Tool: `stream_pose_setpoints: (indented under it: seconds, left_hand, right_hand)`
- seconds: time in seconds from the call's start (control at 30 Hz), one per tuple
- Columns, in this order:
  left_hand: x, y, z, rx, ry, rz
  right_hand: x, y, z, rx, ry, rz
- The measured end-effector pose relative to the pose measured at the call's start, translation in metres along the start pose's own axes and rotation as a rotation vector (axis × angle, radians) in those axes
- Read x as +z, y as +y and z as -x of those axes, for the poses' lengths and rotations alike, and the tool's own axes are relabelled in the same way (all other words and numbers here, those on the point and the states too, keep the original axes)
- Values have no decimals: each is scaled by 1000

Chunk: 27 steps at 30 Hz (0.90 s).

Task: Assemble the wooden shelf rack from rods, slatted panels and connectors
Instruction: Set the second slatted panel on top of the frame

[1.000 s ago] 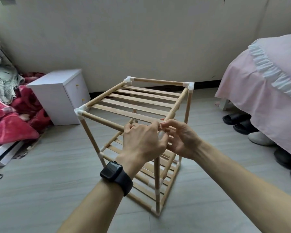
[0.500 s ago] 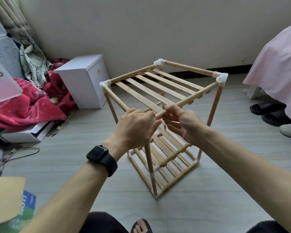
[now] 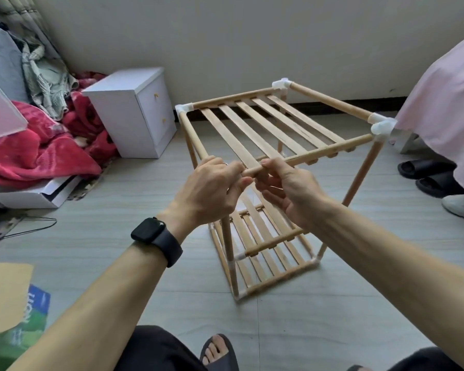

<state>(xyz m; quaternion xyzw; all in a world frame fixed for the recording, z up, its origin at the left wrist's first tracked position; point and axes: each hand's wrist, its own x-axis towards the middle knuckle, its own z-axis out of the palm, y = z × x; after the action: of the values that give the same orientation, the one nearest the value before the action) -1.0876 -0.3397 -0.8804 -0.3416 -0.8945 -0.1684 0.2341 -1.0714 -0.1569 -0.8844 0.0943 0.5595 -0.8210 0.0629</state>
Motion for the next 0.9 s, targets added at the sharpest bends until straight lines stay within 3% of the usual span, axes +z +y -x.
stream_pose_setpoints:
  seconds: [0.33,0.4,0.57,0.63,0.77,0.9]
  left_hand:
    - [-5,-7,0,-79,-88,100]
    - [-10,-10,-2,-134,-127,122]
    - [-17,-11,-8,-283,-205,114]
    - [-12,-2,-14,-343,-141,96]
    - [3,13,-24,-560,218,274]
    - [7,12,-26,-652,314,384]
  right_hand:
    - [-2,0,3,30,-93,104]
    - [-10,-6,1,39,-44,124]
    - [-35,-26,-2,73,138,-134]
    - [-35,-26,-2,68,133,-159]
    - [-28,-25,1,16,147,-215]
    - [-17,-23,1,-3,210,-212]
